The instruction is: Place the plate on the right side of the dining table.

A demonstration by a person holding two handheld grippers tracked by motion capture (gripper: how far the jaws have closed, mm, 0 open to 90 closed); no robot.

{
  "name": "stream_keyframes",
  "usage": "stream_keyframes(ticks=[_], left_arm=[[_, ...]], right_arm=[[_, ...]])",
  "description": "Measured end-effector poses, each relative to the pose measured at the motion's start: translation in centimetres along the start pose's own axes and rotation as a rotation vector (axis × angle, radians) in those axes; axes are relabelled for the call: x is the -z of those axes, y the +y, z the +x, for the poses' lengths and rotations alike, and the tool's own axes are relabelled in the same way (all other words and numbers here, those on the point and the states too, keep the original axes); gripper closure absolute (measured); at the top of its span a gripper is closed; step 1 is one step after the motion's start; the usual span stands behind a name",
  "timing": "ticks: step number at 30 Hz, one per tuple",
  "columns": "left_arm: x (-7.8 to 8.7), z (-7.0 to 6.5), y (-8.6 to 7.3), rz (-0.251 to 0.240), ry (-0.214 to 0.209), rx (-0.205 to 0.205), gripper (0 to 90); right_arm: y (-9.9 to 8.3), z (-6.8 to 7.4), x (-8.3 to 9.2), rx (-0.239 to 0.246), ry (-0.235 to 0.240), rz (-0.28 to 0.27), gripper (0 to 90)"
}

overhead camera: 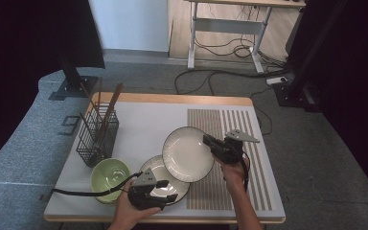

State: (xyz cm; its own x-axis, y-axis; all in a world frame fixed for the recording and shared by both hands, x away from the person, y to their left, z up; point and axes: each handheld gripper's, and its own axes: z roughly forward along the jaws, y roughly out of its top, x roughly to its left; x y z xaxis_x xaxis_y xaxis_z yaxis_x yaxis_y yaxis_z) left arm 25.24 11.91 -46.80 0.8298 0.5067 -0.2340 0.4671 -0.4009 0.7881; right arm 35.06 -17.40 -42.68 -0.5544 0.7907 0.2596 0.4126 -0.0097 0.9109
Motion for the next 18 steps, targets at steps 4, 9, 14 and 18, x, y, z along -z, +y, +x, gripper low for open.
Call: stream_keyframes(ticks=[4, 9, 14, 18], left_arm=[[0.01, 0.0, 0.0, 0.002, -0.001, -0.002, 38.4], [0.1, -0.06, 0.02, -0.004, -0.007, 0.002, 38.3], [0.21, -0.11, 0.06, -0.012, -0.021, 0.005, 38.1], [0.59, -0.08, 0.23, -0.022, -0.016, 0.001, 38.0]], right_arm=[[0.1, -0.33, 0.3, -0.012, -0.002, -0.007, 82.8], [0.19, -0.58, 0.51, -0.017, -0.009, -0.013, 82.8], [0.19, -0.73, 0.55, -0.017, -0.015, -0.012, 82.8], [0.24, -1.06, 0.77, -0.027, -0.023, -0.021, 82.8]])
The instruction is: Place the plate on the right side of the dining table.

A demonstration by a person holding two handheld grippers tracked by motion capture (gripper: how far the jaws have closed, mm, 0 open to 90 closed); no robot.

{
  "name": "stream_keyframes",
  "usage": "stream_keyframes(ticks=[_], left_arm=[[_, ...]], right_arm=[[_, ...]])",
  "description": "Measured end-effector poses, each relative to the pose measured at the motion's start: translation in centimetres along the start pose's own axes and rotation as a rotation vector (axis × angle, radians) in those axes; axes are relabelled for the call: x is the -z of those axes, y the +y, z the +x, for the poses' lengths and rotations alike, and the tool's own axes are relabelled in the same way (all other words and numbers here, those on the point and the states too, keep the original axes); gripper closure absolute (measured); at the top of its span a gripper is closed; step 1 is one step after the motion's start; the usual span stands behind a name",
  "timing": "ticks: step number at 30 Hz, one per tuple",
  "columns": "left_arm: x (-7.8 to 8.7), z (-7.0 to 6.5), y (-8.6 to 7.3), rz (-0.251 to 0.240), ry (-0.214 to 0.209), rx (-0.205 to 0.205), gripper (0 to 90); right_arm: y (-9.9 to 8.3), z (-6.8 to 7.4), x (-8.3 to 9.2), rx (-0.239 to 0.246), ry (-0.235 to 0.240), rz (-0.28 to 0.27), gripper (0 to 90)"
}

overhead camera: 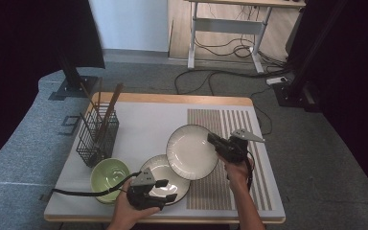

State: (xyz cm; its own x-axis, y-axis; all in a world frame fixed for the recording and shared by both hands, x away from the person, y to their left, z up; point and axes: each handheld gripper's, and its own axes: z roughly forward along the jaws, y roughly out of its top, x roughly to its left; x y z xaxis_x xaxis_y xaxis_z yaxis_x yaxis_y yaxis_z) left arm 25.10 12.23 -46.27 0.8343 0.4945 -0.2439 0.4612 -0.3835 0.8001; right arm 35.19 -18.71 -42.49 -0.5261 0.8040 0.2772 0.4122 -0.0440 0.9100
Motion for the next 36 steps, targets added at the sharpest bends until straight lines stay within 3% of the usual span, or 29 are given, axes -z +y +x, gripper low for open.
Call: stream_keyframes(ticks=[19, 36], left_arm=[[0.2, -0.1, 0.1, -0.004, -0.009, 0.001, 37.8], [0.2, -0.1, 0.2, -0.009, -0.019, 0.008, 37.7]], right_arm=[[-0.1, -1.8, 0.9, -0.042, -0.047, -0.017, 82.7], [-0.1, -2.8, 1.3, -0.047, -0.068, -0.02, 82.7]])
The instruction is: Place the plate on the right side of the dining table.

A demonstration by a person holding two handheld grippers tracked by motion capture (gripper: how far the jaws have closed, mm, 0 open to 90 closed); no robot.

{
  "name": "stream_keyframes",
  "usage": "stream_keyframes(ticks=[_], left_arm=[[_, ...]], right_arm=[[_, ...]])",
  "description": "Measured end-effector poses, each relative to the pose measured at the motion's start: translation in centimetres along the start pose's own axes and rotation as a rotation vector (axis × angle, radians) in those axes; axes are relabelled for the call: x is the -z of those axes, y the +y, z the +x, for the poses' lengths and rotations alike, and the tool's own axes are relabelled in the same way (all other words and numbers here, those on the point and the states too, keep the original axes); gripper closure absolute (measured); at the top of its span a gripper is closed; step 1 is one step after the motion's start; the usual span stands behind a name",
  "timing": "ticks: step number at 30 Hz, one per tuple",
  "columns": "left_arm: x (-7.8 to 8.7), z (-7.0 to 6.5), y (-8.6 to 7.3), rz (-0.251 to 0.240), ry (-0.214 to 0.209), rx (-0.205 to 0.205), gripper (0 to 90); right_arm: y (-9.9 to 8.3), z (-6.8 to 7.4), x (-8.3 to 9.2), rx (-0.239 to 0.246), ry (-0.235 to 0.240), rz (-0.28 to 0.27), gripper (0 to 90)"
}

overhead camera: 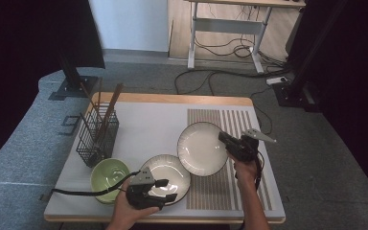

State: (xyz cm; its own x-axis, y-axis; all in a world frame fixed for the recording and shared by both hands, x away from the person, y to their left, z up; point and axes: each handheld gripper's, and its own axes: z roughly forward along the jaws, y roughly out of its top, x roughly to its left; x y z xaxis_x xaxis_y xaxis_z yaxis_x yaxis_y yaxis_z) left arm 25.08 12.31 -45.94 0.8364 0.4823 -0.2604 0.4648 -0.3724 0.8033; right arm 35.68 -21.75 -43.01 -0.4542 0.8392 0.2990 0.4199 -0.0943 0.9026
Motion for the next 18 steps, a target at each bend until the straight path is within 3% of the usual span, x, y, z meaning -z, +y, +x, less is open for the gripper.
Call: stream_keyframes(ticks=[18], left_arm=[[0.2, -0.1, 0.0, -0.006, -0.007, 0.0, 37.8]], right_arm=[[-0.4, -1.6, 0.4, -0.032, -0.037, -0.006, 82.7]])
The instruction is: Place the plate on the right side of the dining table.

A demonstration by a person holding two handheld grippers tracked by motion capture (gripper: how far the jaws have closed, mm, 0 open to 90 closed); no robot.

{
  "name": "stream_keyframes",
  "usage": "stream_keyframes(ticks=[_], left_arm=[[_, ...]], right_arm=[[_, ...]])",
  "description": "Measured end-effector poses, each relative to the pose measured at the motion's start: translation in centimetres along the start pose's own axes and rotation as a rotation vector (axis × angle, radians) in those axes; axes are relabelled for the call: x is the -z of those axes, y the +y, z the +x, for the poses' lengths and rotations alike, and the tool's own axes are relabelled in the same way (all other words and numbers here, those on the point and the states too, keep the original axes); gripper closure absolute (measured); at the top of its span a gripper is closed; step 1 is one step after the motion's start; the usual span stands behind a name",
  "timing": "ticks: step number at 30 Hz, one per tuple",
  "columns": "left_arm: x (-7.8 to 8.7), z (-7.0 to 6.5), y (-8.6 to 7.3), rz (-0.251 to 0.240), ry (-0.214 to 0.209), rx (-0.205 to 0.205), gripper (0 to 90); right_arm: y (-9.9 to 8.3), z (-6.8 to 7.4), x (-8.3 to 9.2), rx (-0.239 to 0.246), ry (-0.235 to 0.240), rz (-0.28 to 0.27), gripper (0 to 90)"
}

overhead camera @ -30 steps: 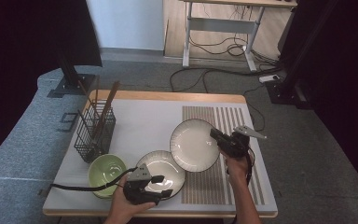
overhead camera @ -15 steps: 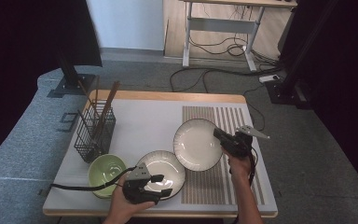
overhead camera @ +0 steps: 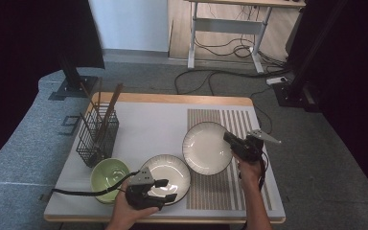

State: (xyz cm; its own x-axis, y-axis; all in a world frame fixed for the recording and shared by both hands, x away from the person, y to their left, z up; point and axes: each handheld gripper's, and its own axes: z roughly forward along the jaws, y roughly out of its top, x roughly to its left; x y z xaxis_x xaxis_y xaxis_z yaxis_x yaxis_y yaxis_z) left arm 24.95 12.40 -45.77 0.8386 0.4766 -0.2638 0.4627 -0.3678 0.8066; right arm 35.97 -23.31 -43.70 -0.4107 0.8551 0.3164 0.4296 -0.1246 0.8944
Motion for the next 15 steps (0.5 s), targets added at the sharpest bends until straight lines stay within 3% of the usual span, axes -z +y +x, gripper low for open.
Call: stream_keyframes(ticks=[15], left_arm=[[-0.2, 0.0, -0.1, 0.006, -0.003, 0.003, 37.8]], right_arm=[[-0.6, -2.0, 0.3, -0.046, -0.048, 0.0, 82.7]])
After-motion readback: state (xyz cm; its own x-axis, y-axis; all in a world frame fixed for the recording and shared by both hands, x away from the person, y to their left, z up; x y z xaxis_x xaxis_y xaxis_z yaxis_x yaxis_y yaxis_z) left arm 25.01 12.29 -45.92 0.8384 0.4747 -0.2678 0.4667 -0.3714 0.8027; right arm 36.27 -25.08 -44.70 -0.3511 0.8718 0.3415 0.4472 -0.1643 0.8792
